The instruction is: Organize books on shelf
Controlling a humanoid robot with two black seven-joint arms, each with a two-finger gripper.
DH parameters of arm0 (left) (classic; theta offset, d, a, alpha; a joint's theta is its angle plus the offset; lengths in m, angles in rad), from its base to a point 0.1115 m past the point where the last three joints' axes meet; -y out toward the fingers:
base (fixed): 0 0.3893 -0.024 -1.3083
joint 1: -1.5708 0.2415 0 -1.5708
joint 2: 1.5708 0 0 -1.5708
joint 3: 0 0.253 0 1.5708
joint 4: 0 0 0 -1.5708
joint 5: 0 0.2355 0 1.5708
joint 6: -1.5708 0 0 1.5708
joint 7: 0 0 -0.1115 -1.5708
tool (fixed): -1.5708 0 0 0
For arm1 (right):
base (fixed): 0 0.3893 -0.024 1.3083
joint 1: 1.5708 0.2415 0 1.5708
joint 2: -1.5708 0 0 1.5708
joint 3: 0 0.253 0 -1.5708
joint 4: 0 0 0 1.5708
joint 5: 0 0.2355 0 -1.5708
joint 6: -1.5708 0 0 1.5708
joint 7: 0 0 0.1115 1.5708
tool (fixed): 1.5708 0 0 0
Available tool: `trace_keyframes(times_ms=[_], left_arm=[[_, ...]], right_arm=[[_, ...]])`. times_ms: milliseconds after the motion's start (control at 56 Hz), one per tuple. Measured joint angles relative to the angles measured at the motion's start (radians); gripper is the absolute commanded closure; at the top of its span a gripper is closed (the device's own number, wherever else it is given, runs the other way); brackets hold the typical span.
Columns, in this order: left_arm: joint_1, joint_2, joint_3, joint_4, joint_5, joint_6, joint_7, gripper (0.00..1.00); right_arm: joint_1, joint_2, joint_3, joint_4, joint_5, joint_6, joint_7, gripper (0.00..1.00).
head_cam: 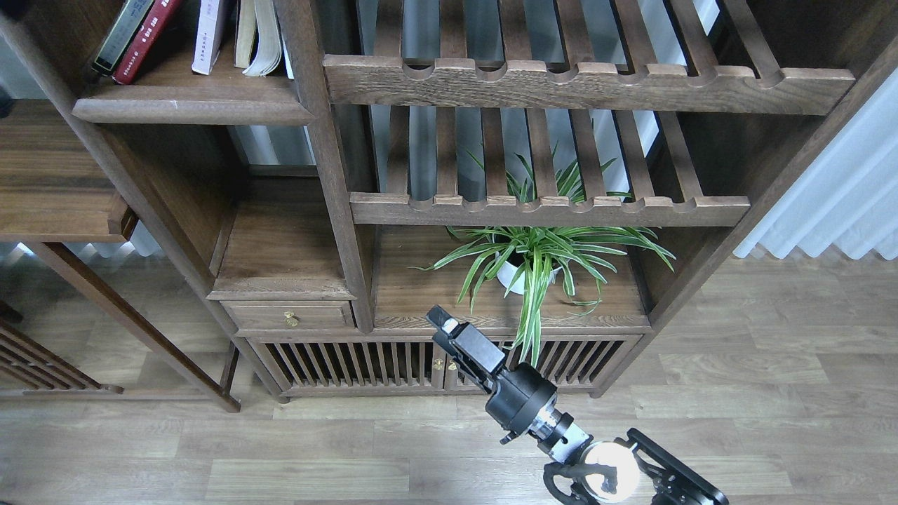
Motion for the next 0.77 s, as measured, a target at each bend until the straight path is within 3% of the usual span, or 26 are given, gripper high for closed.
trace_keyframes(times_ms=[268, 500, 768], left_arm=[[0.305, -0.110, -0.088, -0.051, -0.022, 0.000, 0.003, 0.00], [0.536, -0.382, -0.131, -0.052, -0.023, 0.000, 0.056, 0.00], [0.666, -0.516, -0.146, -0.052, -0.034, 0.000, 0.080, 0.00]], right_arm=[[0.010, 0.000, 0.007, 0.043, -0.001, 0.000, 0.000, 0.00], [0.015, 0.000, 0.030, 0.045, -0.001, 0.000, 0.000, 0.00], [0.015, 0.000, 0.054, 0.045, -0.001, 0.000, 0.000, 0.00]])
